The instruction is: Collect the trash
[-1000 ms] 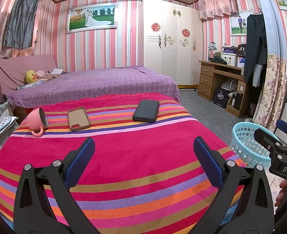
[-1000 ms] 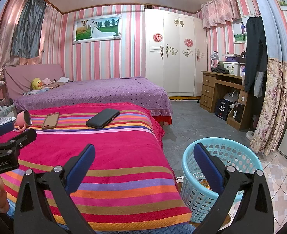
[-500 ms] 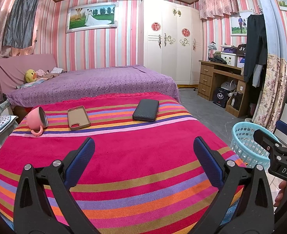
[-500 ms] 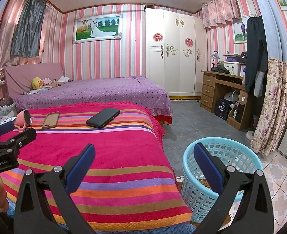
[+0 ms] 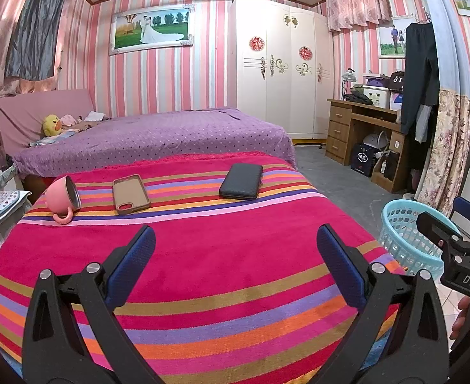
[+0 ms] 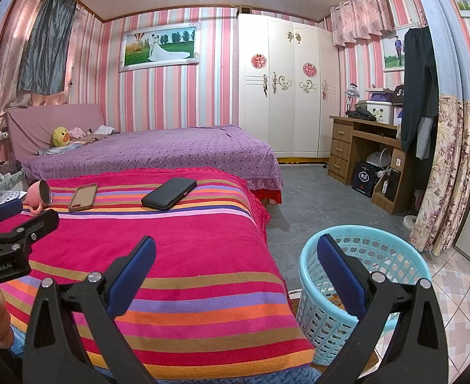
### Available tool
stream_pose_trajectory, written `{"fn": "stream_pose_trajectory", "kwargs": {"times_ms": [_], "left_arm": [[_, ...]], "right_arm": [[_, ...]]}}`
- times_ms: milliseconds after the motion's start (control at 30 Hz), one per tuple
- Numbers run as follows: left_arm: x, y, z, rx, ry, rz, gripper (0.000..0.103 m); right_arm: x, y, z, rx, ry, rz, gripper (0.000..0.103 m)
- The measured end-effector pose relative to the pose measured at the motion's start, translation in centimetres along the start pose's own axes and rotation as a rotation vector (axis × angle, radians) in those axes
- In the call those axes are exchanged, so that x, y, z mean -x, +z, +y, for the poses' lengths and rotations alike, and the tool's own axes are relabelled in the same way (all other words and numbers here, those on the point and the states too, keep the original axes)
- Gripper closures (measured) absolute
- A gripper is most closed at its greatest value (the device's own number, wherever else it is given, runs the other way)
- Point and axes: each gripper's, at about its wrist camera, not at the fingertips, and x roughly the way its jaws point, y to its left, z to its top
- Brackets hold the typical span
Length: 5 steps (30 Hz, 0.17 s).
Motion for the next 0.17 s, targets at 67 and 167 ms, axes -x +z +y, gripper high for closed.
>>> {"fn": "stream_pose_trajectory", "kwargs": {"times_ms": [67,167], "left_arm": [[-0.10,-0.11,-0.03,0.000,0.003,0.001,0.005],[-0.12,-0.09,0.00,0.000,0.002,0.001,0.005]], "right_arm": [[-0.01,0.00,0.01,0.000,-0.001,0.000,0.005],[-0.07,-0.02,0.02,-0.002,-0.001,0.000,0.005]]}}
